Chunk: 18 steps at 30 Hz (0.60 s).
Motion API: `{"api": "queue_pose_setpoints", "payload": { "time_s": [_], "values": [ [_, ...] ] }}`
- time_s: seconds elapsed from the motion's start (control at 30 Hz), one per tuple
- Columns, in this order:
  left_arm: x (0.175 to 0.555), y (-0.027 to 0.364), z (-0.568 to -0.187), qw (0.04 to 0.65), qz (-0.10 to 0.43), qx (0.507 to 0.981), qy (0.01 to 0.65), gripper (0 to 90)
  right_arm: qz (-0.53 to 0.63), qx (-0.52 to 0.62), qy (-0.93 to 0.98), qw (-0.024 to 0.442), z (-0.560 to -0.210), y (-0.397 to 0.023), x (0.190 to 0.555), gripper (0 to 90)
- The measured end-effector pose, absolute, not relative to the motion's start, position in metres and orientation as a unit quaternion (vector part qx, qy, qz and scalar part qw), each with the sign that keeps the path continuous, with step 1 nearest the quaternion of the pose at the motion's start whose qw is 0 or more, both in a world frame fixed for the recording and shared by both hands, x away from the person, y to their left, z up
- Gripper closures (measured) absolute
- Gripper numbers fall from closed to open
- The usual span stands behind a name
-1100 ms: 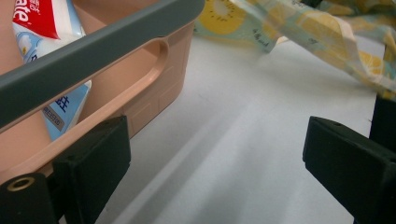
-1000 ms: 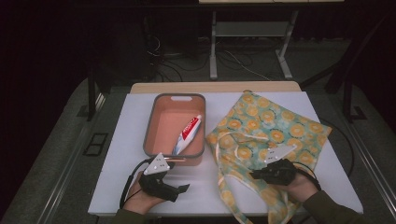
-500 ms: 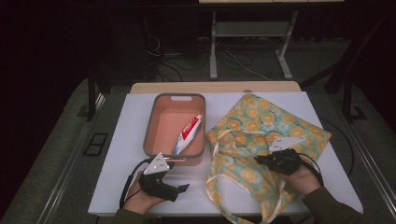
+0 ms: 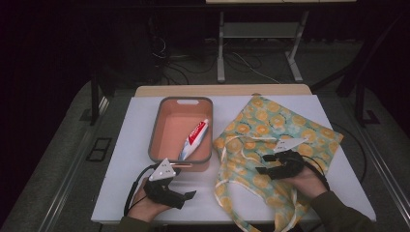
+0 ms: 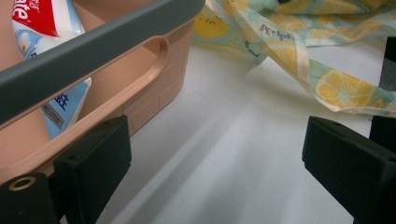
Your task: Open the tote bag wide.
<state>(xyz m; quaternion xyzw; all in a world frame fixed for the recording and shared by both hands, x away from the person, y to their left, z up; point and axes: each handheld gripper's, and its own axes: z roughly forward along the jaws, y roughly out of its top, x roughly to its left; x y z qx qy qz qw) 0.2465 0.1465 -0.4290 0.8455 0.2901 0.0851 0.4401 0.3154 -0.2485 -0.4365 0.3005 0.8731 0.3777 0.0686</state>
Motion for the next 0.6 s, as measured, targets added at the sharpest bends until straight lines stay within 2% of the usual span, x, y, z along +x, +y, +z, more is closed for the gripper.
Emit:
{"api": "queue_pose_setpoints", "payload": {
  "time_s": [0.03,0.07,0.2,0.33,0.43,0.47,0.6],
  "values": [
    [0.247,0.146,-0.429,0.440,0.085,0.845,0.291,6.5,0.378,0.300,0.873,0.069,-0.437,-0.249,0.315,37.4],
    [0.247,0.146,-0.429,0.440,0.085,0.845,0.291,6.6,0.363,0.296,0.880,0.073,-0.440,-0.240,0.318,31.3],
    [0.246,0.147,-0.429,0.441,0.085,0.845,0.290,6.6,0.340,0.290,0.891,0.078,-0.449,-0.235,0.322,27.7],
    [0.247,0.147,-0.429,0.440,0.084,0.846,0.291,6.6,0.341,0.302,0.884,0.102,-0.448,-0.241,0.324,66.2],
    [0.246,0.146,-0.429,0.440,0.083,0.847,0.288,6.6,0.345,0.312,0.879,0.106,-0.449,-0.245,0.329,85.8],
    [0.246,0.146,-0.429,0.440,0.083,0.847,0.288,6.6,0.345,0.313,0.878,0.106,-0.449,-0.246,0.330,88.4],
    [0.246,0.147,-0.429,0.441,0.084,0.846,0.289,6.6,0.356,0.312,0.875,0.100,-0.444,-0.248,0.330,89.3]
  ]
}}
